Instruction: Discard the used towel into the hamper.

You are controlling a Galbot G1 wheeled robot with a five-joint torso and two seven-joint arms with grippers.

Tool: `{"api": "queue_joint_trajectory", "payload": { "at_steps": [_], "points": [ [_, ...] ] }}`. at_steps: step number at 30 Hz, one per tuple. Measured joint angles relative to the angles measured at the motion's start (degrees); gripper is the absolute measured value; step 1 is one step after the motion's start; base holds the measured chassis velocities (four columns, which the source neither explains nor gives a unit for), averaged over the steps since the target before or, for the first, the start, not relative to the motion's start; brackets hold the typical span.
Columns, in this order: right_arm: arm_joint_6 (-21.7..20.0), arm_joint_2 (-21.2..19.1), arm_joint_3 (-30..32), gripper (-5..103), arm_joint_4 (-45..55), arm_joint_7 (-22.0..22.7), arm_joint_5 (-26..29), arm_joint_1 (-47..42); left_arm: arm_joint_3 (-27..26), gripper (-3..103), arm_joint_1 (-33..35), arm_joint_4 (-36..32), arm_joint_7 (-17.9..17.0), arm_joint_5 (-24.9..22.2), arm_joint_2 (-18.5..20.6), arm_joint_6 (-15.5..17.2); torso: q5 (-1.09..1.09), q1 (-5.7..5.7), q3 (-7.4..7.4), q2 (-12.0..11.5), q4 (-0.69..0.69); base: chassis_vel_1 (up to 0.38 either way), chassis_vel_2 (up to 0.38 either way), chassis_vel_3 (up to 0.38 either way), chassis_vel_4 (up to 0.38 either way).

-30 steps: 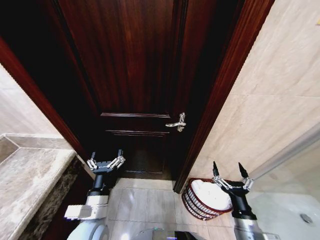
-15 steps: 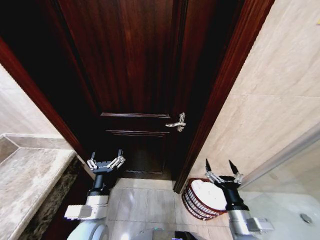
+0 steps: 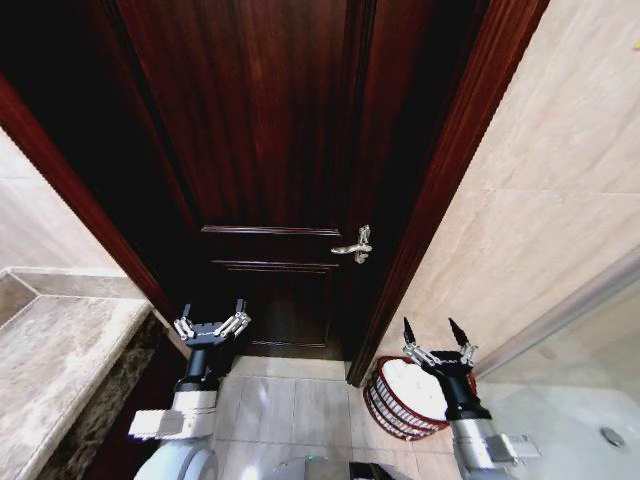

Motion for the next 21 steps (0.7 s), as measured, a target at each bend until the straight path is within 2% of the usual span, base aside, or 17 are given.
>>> {"api": "queue_joint_trajectory", "payload": {
  "at_steps": [21],
  "points": [
    [0.2, 0.0, 0.1, 100, -0.2, -0.1, 0.1, 0.0, 0.0, 100, 0.0, 0.0, 0.0, 0.0, 0.0, 0.0, 0.0, 3.46, 4.03, 7.5, 0.0, 0.0, 0.0, 0.0, 0.0]
  ]
}}
